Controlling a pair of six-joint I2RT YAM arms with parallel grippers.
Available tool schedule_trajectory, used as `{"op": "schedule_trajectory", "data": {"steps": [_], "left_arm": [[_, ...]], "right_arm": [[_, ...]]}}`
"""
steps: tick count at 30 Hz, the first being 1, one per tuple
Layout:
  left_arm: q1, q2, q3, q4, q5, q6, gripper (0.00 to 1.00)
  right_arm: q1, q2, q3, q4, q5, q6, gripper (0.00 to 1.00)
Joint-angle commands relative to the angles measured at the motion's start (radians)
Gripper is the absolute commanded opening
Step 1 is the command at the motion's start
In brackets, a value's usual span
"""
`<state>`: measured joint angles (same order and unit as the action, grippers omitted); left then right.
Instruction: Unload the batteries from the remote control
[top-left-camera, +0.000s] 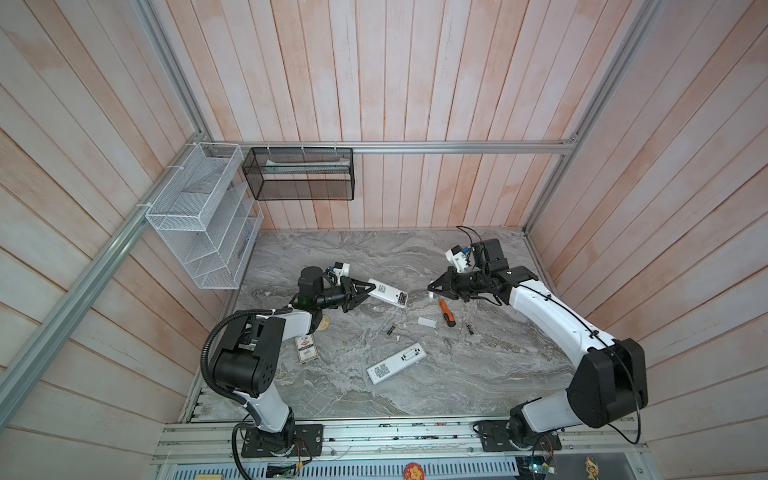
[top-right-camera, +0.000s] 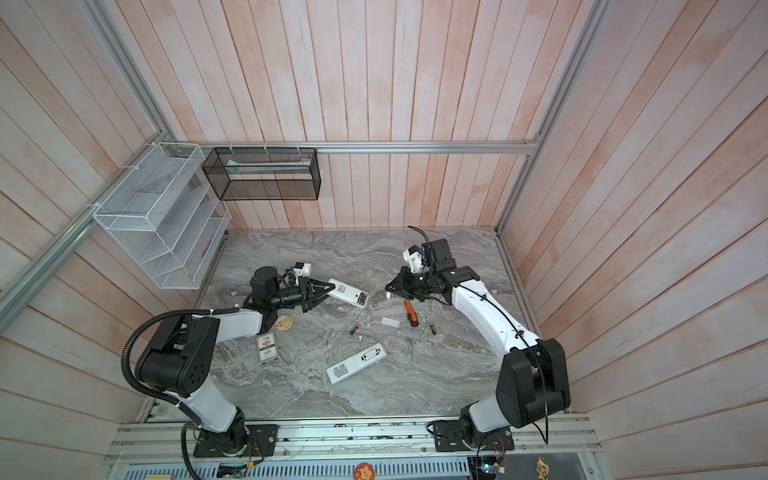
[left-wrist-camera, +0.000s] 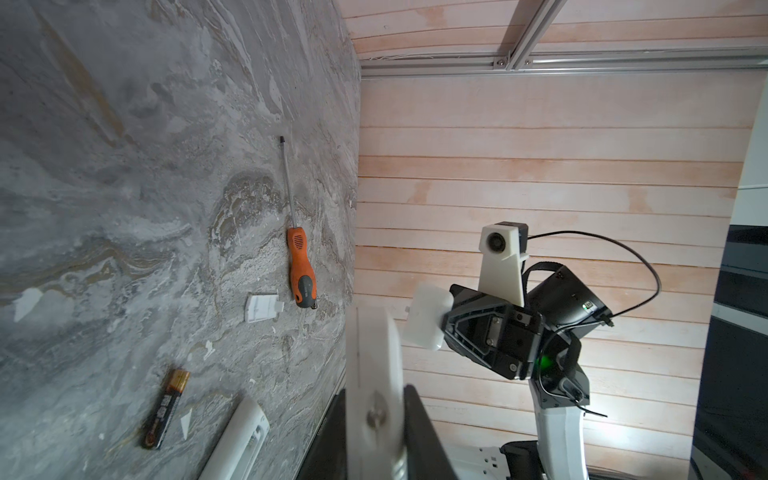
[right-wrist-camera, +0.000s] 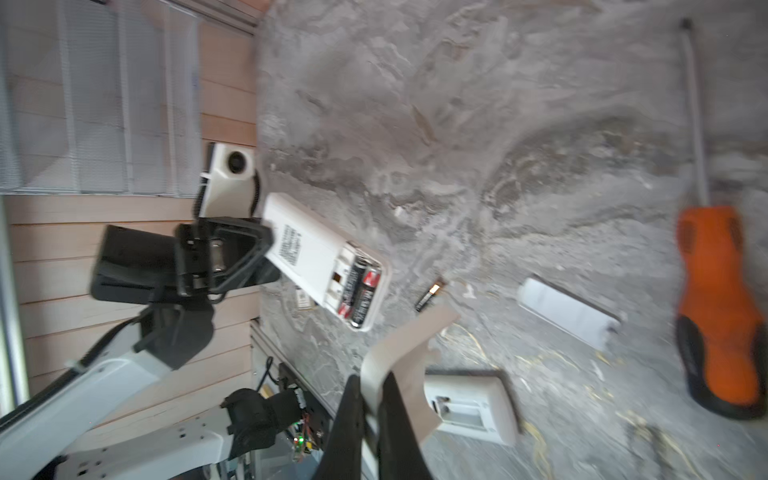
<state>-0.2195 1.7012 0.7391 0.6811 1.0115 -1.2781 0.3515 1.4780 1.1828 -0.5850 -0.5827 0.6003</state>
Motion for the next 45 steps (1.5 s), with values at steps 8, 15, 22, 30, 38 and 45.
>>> {"op": "schedule_trajectory", "data": {"steps": [8, 15, 22, 30, 38, 45], "left_arm": [[0.023, -0.087, -0.076, -0.087, 0.043, 0.124, 0.21], [0.037, -0.135, -0.108, -0.123, 0.049, 0.149, 0.21], [0.048, -0.166, -0.125, -0.142, 0.047, 0.159, 0.21], [0.051, -0.171, -0.129, -0.138, 0.043, 0.158, 0.21], [0.055, -0.152, -0.126, -0.13, 0.039, 0.161, 0.21], [0.058, -0.132, -0.127, -0.124, 0.023, 0.168, 0.21]], "right_arm": [[0.101, 0.061, -0.224, -0.222, 0.312, -0.078, 0.08], [0.173, 0.123, -0.262, -0.159, 0.364, -0.046, 0.08], [0.182, 0.151, -0.272, -0.124, 0.35, -0.049, 0.17], [0.182, 0.106, -0.227, -0.154, 0.378, -0.068, 0.4], [0.165, -0.057, -0.098, -0.158, 0.372, -0.15, 0.59], [0.057, -0.033, -0.039, -0.147, 0.382, -0.212, 0.71]]}}
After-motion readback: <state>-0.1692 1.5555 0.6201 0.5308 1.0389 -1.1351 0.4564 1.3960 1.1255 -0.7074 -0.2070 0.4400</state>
